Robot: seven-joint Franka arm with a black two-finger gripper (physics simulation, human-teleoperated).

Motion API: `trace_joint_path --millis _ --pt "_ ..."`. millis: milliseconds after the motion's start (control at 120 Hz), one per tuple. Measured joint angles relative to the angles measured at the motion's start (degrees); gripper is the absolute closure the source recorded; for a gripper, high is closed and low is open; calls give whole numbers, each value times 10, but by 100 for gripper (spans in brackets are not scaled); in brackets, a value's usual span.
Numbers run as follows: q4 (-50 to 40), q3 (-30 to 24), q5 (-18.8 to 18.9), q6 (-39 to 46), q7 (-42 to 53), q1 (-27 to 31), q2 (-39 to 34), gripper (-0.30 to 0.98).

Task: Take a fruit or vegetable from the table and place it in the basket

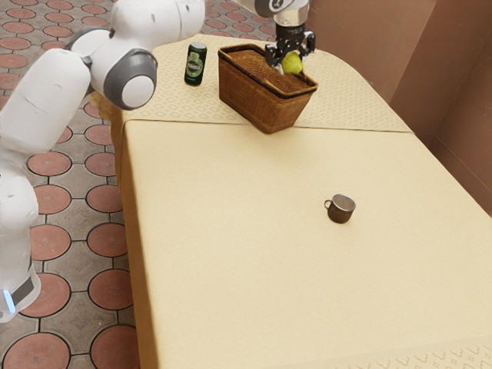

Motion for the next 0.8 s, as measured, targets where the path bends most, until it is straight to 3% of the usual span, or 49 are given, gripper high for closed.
trace_joint_path --millis 225,550,675,800 --pt "31 -57 4 14 107 117 54 32" --pt "56 -61 30 35 229 149 71 31" --pt "58 -63 33 47 268 151 72 14" --pt "56 -66 35 58 303 151 71 6"
